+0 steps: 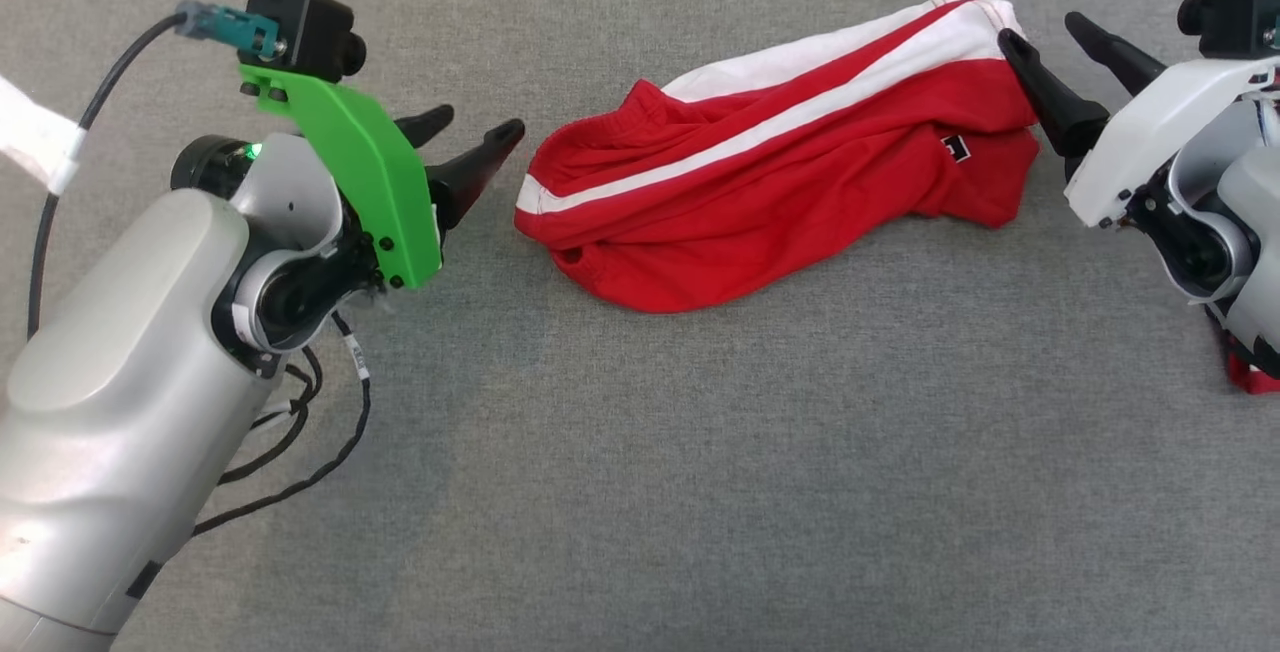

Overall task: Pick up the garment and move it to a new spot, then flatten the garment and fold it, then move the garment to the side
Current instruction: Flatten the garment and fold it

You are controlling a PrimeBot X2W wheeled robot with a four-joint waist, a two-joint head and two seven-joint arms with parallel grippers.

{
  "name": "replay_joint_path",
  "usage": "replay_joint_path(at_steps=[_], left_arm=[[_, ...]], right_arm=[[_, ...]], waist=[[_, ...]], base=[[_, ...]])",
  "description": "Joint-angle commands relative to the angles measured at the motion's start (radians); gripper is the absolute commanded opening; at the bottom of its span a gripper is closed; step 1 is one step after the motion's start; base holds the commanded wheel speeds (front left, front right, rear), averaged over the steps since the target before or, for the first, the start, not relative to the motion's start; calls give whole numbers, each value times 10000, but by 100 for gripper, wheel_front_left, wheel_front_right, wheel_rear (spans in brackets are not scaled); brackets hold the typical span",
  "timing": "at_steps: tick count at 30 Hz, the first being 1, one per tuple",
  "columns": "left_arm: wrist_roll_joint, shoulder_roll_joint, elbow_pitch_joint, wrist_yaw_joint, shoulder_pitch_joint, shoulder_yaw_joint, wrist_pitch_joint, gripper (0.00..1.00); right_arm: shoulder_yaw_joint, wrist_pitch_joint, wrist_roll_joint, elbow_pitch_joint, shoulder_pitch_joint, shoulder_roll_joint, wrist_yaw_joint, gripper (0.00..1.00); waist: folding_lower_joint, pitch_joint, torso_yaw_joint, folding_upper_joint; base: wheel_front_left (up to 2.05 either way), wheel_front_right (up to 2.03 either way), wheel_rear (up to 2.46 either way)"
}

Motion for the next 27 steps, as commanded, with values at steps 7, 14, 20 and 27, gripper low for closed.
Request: replay_joint_path(at_steps=[7,14,20,27], left_arm=[[1513,388,-558,761,861,237,-2473,100],[2675,579,-1617,2044,2253,462,-4861,100],[3196,403,-2376,2825,3462,499,-6339,100],[3848,49,-2318,3427,4585,608,-7315,100]], right_arm=[[-206,-632,73,56,692,-76,-16,100],[-1574,-697,-193,286,1810,10,-14,100],[-2359,-702,-423,594,2337,187,-14,100],[-2301,-7,228,1544,2115,29,-14,100]], waist=[[-1,-771,-94,0],[-1,-1085,358,0],[-1,-999,950,0],[-1,-837,1840,0]], base=[[0,0,0],[0,0,0],[0,0,0],[0,0,0]])
